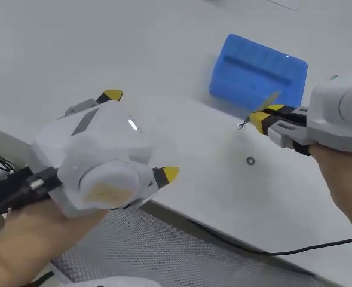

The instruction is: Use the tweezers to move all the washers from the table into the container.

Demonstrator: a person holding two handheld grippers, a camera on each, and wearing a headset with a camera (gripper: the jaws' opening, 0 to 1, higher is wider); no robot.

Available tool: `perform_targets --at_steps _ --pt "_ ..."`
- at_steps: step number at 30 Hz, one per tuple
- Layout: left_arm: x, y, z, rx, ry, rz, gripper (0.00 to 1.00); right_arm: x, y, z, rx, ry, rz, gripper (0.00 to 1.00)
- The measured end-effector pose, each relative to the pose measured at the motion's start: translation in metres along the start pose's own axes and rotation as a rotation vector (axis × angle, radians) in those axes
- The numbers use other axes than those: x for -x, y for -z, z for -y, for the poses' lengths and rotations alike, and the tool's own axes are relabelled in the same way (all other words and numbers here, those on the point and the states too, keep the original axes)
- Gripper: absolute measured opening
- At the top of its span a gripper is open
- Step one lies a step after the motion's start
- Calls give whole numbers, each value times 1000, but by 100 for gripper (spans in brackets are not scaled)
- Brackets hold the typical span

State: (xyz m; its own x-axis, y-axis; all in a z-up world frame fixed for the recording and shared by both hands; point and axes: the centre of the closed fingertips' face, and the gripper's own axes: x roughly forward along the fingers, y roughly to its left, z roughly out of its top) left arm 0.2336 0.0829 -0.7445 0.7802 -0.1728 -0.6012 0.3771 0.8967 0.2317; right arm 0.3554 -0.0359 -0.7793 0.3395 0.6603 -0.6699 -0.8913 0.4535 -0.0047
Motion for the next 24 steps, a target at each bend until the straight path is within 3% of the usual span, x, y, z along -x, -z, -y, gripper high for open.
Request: perform_targets --at_steps 7,15,24 --pt "1 -5 -1 43 1 29 97 5 -4 1 -33 5 19 3" --pt "1 -5 -2 46 -1 32 99 28 -33 8 -124 5 126 3" --pt "1 -6 0 43 5 33 99 44 -60 34 -127 85 201 3"
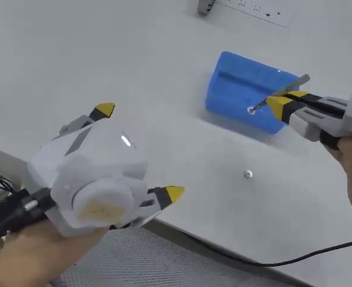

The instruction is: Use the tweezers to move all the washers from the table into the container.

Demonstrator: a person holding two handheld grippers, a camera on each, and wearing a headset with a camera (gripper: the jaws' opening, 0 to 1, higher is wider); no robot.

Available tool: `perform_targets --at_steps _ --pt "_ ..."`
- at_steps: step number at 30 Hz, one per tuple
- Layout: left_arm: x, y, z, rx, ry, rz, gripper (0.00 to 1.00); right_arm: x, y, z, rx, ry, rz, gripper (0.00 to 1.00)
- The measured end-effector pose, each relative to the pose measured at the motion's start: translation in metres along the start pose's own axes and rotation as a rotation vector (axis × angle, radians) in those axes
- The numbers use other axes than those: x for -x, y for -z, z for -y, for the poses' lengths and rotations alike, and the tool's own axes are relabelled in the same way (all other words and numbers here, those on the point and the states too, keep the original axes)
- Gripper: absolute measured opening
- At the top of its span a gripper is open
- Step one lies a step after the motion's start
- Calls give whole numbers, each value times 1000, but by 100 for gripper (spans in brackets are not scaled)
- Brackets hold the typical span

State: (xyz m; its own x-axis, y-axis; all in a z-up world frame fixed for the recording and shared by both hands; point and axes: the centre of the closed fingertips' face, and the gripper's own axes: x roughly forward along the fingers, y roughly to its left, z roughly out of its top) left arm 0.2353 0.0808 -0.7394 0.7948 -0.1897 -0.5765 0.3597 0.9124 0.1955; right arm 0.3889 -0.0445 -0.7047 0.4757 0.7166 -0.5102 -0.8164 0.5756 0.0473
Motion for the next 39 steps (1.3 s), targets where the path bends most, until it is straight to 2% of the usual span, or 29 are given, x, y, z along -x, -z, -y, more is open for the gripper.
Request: perform_targets --at_steps 4,7,11,13,17,21,32,39 --pt "0 -2 1 14 4 15 99 -6 6 14 32 48 -37 3" --pt "0 -3 1 20 2 21 99 -11 15 17 44 57 -79 3" --pt "0 -3 0 29 -1 21 99 -17 19 22 46 72 -88 3" --pt "-1 -3 0 24 -3 18 99 -21 27 27 69 91 -124 3" --pt "-3 3 0 1 -5 -12 99 -30 36 30 68 85 -143 3" --pt "-3 4 1 -5 -2 -18 99 -36 47 33 67 80 -180 3" --pt "-4 7 1 -23 -7 -38 98 -42 56 38 53 86 -202 3" --pt "-5 8 2 -30 -5 -45 97 -41 55 39 22 80 -187 3"
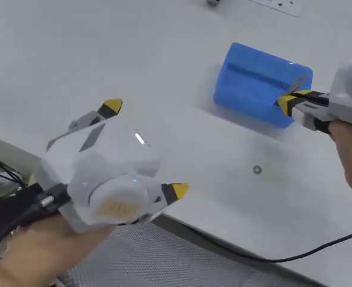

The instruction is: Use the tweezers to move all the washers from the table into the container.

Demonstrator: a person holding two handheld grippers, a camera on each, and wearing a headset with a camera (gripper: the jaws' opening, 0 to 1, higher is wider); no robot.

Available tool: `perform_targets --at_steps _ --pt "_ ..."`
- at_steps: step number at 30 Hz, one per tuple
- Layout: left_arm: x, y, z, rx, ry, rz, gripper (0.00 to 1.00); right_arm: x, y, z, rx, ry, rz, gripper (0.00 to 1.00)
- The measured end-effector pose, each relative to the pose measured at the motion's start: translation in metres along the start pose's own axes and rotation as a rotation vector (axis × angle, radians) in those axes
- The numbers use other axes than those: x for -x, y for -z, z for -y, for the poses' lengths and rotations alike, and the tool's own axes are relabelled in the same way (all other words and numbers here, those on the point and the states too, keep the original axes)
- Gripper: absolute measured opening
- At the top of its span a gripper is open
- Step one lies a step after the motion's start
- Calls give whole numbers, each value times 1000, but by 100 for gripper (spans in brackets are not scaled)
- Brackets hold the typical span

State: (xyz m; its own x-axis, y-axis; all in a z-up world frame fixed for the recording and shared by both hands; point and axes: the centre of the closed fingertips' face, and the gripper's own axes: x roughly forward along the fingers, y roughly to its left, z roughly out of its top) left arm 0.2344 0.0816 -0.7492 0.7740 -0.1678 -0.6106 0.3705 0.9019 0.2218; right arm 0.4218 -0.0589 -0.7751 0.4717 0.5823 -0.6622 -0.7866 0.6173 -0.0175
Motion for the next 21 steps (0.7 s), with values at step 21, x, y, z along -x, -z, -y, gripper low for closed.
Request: perform_targets --at_steps 21 --pt "1 0 -1 -1 -8 2 98 64 -29 -23 -5 8 135 4"
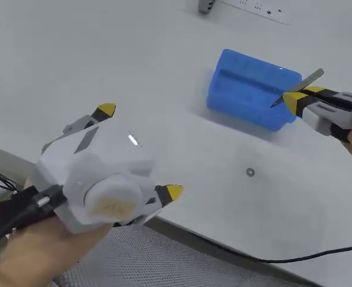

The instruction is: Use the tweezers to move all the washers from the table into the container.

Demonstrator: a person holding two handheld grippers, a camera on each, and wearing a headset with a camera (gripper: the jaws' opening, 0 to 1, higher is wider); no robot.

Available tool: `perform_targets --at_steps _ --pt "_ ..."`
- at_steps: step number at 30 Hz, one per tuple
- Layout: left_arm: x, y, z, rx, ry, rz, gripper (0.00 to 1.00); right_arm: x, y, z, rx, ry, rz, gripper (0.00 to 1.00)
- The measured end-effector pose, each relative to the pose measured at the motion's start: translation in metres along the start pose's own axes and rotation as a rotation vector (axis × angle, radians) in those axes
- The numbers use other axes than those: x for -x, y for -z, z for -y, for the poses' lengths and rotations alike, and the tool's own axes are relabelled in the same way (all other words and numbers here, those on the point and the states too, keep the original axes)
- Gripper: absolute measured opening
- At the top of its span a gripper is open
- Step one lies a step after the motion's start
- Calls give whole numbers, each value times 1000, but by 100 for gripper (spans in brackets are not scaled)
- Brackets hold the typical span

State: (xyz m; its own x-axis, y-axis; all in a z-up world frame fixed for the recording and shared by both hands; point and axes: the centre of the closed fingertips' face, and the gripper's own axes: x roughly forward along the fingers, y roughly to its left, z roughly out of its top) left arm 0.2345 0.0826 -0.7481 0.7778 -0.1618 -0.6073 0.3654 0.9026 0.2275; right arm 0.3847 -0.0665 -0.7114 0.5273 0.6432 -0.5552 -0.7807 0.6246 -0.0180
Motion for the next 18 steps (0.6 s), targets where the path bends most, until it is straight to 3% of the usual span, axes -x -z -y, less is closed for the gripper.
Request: perform_targets --at_steps 7,18 --pt "0 -1 2 0 7 2 98 19 11 -18 15 -8 -8 4" --pt "-1 0 4 -5 16 -6 99 27 49 -37 1 -67 -68 4"
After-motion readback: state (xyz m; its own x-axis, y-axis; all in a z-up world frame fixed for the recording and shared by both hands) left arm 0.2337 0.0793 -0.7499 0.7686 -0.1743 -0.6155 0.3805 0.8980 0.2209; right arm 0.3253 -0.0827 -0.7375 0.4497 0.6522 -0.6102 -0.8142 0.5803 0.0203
